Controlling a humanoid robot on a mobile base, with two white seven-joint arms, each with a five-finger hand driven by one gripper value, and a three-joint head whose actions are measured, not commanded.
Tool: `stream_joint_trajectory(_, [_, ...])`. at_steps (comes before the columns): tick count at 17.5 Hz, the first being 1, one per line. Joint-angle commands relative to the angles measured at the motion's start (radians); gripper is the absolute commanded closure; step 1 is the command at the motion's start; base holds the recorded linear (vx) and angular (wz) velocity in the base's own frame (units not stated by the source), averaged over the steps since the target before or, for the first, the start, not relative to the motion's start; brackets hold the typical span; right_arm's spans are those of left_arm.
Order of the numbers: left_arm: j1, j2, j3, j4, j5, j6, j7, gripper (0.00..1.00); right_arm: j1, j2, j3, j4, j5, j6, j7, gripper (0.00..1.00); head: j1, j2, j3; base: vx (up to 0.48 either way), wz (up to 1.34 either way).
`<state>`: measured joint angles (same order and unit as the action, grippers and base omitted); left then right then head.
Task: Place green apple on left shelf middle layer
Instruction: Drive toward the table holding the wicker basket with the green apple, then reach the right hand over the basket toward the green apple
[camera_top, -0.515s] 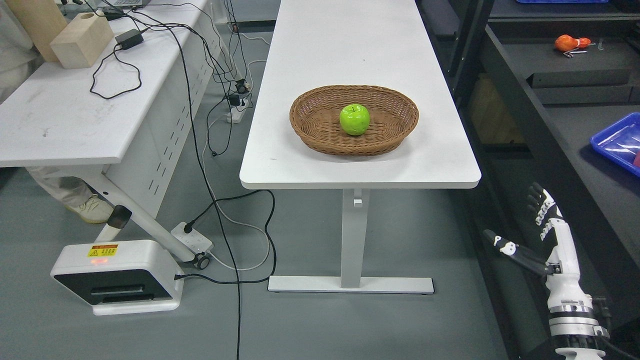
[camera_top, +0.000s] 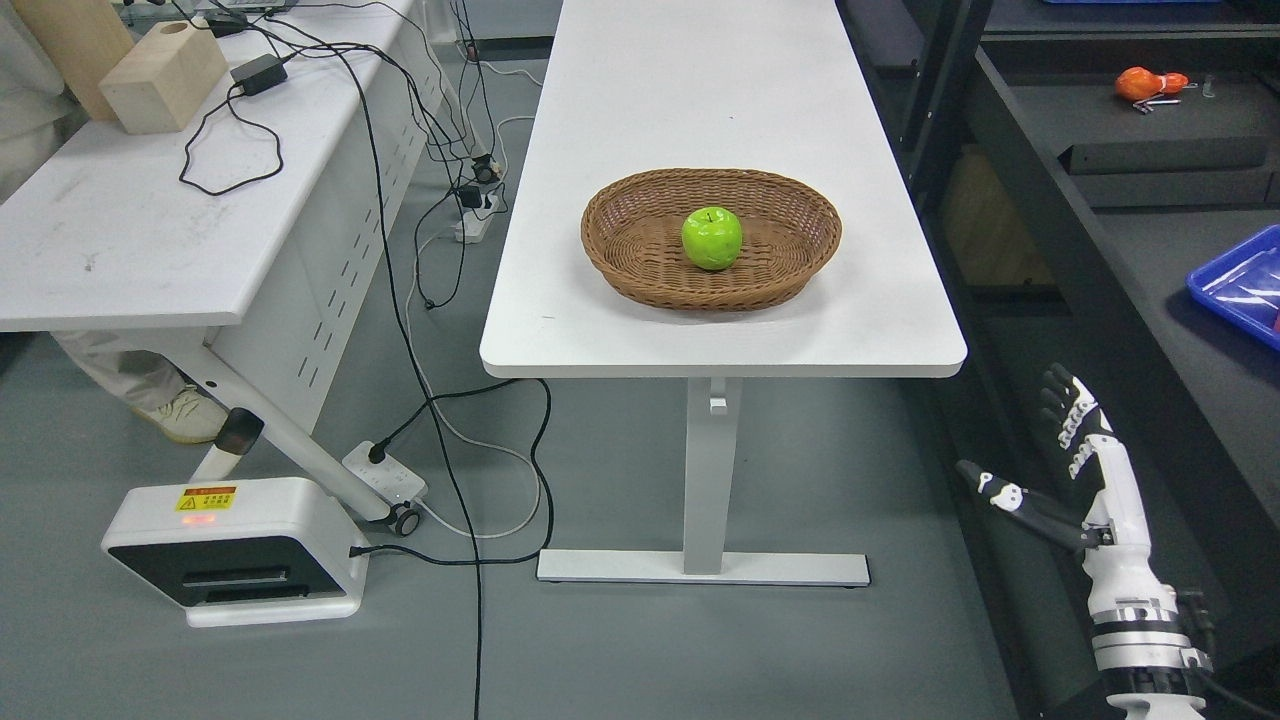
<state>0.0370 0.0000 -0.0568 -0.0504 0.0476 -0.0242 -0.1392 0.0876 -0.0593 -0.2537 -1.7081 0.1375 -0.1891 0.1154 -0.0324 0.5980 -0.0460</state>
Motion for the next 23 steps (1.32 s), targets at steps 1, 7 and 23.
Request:
stream_joint_trajectory(1, [0.000,0.017,0.000,0.000,0.000,-0.002,0.001,0.00,0.003,-0.177,0.083,0.001,0.501,-0.032,-0.017,0.06,0.0000,0.000,0.000,0.000,0.00])
stream_joint_trajectory(7, [0.000,0.017,0.000,0.000,0.000,0.000,0.001,0.00,0.047,-0.238,0.077,-0.002,0.659,-0.143,-0.031,0.00,0.0000,0.000,0.000,0.133,0.01])
stream_joint_trajectory(23, [0.000,0.017,0.000,0.000,0.000,0.000,0.000,0.00,-0.052,-0.234,0.053,-0.004,0.373,-0.581,-0.016,0.00,0.0000,0.000,0.000,0.282,0.00])
